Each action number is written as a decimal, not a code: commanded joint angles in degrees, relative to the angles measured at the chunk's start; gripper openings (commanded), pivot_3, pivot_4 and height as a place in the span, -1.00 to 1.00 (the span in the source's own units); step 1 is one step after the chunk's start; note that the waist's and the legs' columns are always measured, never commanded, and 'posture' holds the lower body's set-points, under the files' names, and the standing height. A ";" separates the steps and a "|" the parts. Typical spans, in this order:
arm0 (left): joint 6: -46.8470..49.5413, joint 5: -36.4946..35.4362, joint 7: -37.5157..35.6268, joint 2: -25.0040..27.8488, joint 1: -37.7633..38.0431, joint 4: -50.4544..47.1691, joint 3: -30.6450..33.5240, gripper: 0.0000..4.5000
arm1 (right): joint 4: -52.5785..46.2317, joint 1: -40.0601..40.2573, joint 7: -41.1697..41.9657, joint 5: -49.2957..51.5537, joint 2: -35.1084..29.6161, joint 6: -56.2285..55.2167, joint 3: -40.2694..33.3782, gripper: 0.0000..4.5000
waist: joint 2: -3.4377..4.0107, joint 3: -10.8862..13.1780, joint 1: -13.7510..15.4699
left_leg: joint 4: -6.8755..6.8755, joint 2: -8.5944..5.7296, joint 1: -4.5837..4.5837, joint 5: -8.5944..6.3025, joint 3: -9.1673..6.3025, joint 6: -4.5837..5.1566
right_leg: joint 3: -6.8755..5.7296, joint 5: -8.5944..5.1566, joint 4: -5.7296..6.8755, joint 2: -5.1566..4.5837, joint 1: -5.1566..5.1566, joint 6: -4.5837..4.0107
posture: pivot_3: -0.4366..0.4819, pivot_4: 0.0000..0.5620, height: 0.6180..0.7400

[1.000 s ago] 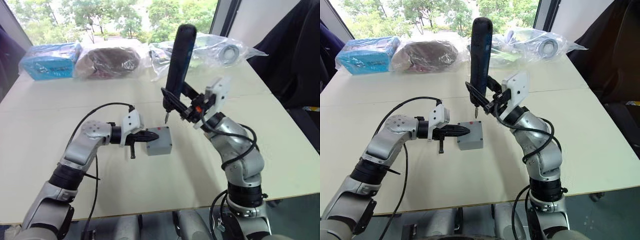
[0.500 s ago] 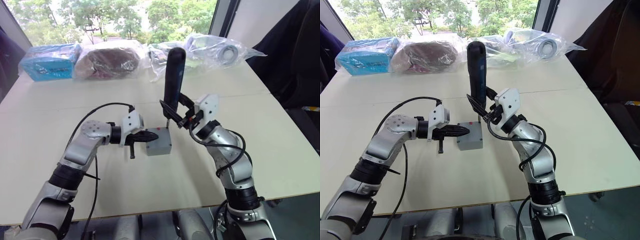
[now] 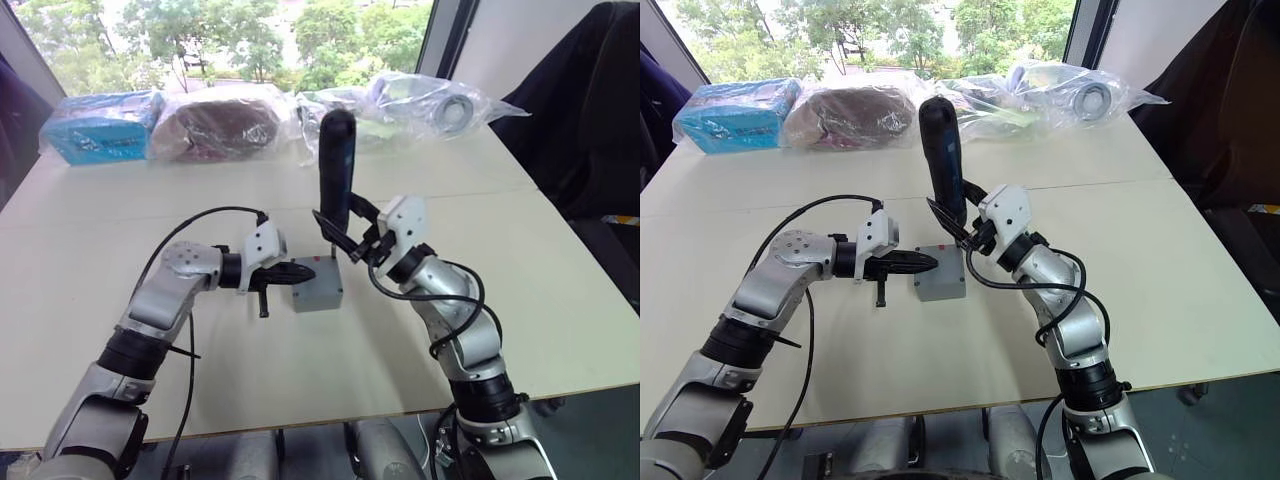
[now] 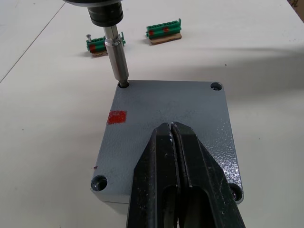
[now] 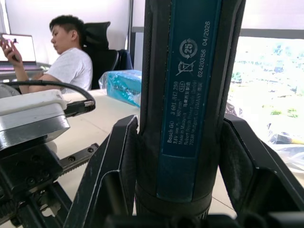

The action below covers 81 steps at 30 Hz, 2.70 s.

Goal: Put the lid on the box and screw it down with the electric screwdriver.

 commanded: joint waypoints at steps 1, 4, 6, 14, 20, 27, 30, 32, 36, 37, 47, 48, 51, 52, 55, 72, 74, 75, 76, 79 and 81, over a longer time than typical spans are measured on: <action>-0.37 1.23 0.03 0.14 0.75 0.03 -1.12 -1.00 | 2.81 2.44 -1.72 -0.71 0.03 6.89 1.92 -0.16 | -0.04 -0.18 -0.03 | 0.00 0.00 0.01 0.00 0.00 0.00 | 0.00 0.00 0.00 0.00 0.01 0.00 | -0.05 -0.47 1.00; -0.39 1.56 0.01 0.02 0.94 0.07 -1.11 -1.00 | 3.23 2.47 -3.54 0.26 0.73 10.60 1.04 -0.16 | -0.10 -0.51 -0.01 | -0.01 0.01 0.07 0.00 0.00 0.00 | 0.01 -0.02 0.00 0.00 0.07 -0.02 | -0.05 -0.47 1.00; -0.42 1.70 0.06 0.03 1.23 -0.11 -1.22 -1.00 | 3.22 2.68 -4.10 0.30 0.52 12.24 1.05 -0.16 | -0.17 -0.85 0.01 | -0.02 0.01 0.12 0.00 0.00 0.00 | 0.01 -0.04 -0.01 0.00 0.13 -0.03 | -0.05 -0.47 1.00; -0.81 2.20 0.26 -0.10 1.57 0.25 -1.77 -1.00 | 4.01 3.39 -5.58 -1.68 -0.25 13.67 2.38 -0.16 | -0.28 -1.28 -0.02 | -0.25 0.03 1.07 -0.04 -0.01 0.01 | 0.01 -0.39 -0.37 -0.05 1.12 0.02 | -0.05 -0.47 1.00; -1.13 2.65 0.45 -0.27 1.75 0.51 -2.18 -1.00 | 4.33 4.00 -7.16 -2.86 -0.56 14.10 2.69 -0.16 | -0.33 -1.51 0.05 | -0.35 0.05 1.08 -0.04 -0.01 0.01 | 0.01 -0.40 -0.41 -0.05 1.11 0.00 | -0.05 -0.47 1.00; -1.02 2.51 0.47 -0.32 1.86 0.48 -2.34 -1.00 | 3.18 2.50 -6.63 -1.65 -0.24 8.24 0.42 -0.16 | -0.35 -1.55 0.06 | -0.44 0.06 1.06 -0.04 -0.02 0.01 | 0.01 -0.40 -0.56 -0.08 1.10 0.00 | -0.05 -0.47 1.00; -0.87 2.24 0.32 -0.14 1.98 0.26 -2.15 -1.00 | -0.36 0.37 -6.41 0.84 0.35 7.22 -2.15 -0.16 | -0.34 -1.53 0.04 | -0.65 0.05 1.05 -0.04 -0.01 0.01 | 0.02 -0.40 -0.75 -0.09 1.10 0.00 | -0.05 -0.47 1.00; -0.77 2.06 0.22 0.08 2.06 -0.08 -1.98 -1.00 | -2.38 -1.02 -6.28 1.71 0.02 7.21 -3.11 -0.16 | -0.28 -1.49 0.07 | -0.79 0.05 1.01 -0.04 -0.01 0.01 | 0.02 -0.38 -0.89 -0.08 1.07 -0.02 | -0.05 -0.47 1.00; -0.10 0.39 0.30 0.76 2.15 -2.72 -0.24 -1.00 | -10.03 -11.60 -11.09 11.22 -0.79 17.78 -12.64 -0.16 | -0.12 -1.05 0.08 | -0.91 0.04 0.80 -0.04 0.02 0.01 | 0.03 -0.35 -0.98 -0.08 0.86 -0.03 | -0.05 -0.47 1.00; -0.19 -0.11 0.20 1.07 2.25 -3.46 0.25 -1.00 | -11.03 -14.76 -12.86 14.14 -1.64 21.68 -15.80 -0.16 | 0.00 -0.83 0.10 | -0.91 0.04 0.73 -0.04 0.03 0.01 | 0.04 -0.34 -0.98 -0.08 0.80 -0.04 | -0.05 -0.47 1.00; 5.58 -9.62 -0.66 3.95 2.01 -14.63 7.52 -1.00 | -2.49 -27.66 -14.67 19.55 -26.62 64.53 -22.67 -0.16 | 0.16 -0.65 1.31 | -1.03 0.06 -0.90 -0.11 0.02 0.17 | -0.05 -0.10 -0.98 -0.05 -0.85 -0.02 | -0.05 -0.47 1.00; 6.10 -10.37 -0.72 4.30 2.03 -15.44 8.08 -1.00 | -1.17 -28.05 -13.82 19.59 -28.56 67.07 -21.70 -0.16 | 0.26 -0.58 1.31 | -1.02 0.06 -1.05 -0.11 0.06 0.17 | -0.02 -0.09 -0.96 -0.06 -1.04 -0.02 | -0.05 -0.47 1.00; 8.36 -13.48 -0.65 5.34 1.83 -17.97 10.06 -1.00 | 3.19 -27.38 -10.69 18.04 -36.04 71.60 -14.62 -0.16 | 0.57 -0.24 1.44 | -1.01 0.04 -1.13 -0.12 0.14 0.19 | 0.02 -0.09 -1.00 -0.09 -1.12 -0.01 | -0.05 -0.47 1.00; 8.85 -14.11 -0.52 5.55 1.77 -18.42 10.34 -1.00 | 4.13 -27.44 -10.14 17.88 -37.01 72.33 -13.60 -0.16 | 0.57 -0.21 1.43 | -1.01 0.03 -1.13 -0.13 0.15 0.21 | 0.02 -0.09 -1.02 -0.09 -1.12 -0.01 | -0.05 -0.47 1.00; 11.37 -16.91 0.10 6.14 1.09 -20.48 11.80 -1.00 | 8.43 -26.73 -7.71 17.84 -39.11 74.39 -10.27 -0.16 | 0.53 -0.16 1.32 | -0.98 0.03 -1.13 -0.15 0.15 0.24 | 0.03 -0.10 -1.03 -0.07 -1.11 0.00 | -0.05 -0.47 1.00; 16.45 -21.31 4.40 8.11 0.28 -24.79 13.23 -1.00 | 30.17 -24.55 -1.53 9.19 -37.66 65.51 -0.15 0.71 | 0.31 -0.09 1.40 | -0.42 0.01 -1.00 -0.14 0.14 0.23 | 0.05 -0.05 -1.03 -0.05 -0.69 0.07 | -0.05 -0.47 1.00; 16.49 -20.90 4.81 8.63 0.17 -24.26 13.15 -1.00 | 28.11 -25.51 -1.50 8.89 -37.61 65.06 -1.19 0.98 | 0.31 -0.08 1.38 | -0.20 0.01 -1.00 -0.14 0.13 0.23 | 0.05 -0.02 -1.02 -0.05 -0.59 0.12 | -0.05 -0.47 1.00; 16.47 -20.60 5.04 8.85 0.07 -23.62 13.12 -1.00 | 25.88 -26.23 -1.49 8.70 -37.63 64.04 -1.67 0.98 | 0.32 -0.08 1.35 | -0.14 0.01 -1.01 -0.14 0.14 0.23 | 0.05 0.01 -1.02 -0.06 -0.57 0.14 | -0.05 -0.47 1.00; 16.44 -20.44 5.17 9.03 0.02 -23.17 13.12 -1.00 | 24.31 -26.70 -1.47 8.55 -37.60 63.33 -2.00 0.98 | 0.36 -0.05 1.34 | -0.09 0.00 -1.01 -0.14 0.15 0.23 | 0.07 0.04 -1.02 -0.06 -0.56 0.17 | -0.05 -0.47 1.00; 15.01 -18.39 4.75 10.10 1.30 -20.36 12.33 -1.00 | 14.85 -26.80 -0.04 9.35 -37.47 59.80 -2.72 0.98 | 0.41 -0.02 0.98 | -0.08 0.00 -1.01 -0.14 0.16 0.23 | 0.10 0.10 -1.00 -0.05 -0.58 0.22 | -0.05 -0.47 1.00; 13.55 -16.57 4.31 10.26 2.05 -18.22 11.30 -1.00 | 9.60 -26.24 0.47 10.91 -36.37 60.77 -3.74 0.89 | 0.41 -0.02 0.70 | -0.11 0.02 -0.99 -0.14 0.12 0.23 | 0.08 0.11 -0.95 0.00 -0.60 0.24 | -0.05 -0.47 1.00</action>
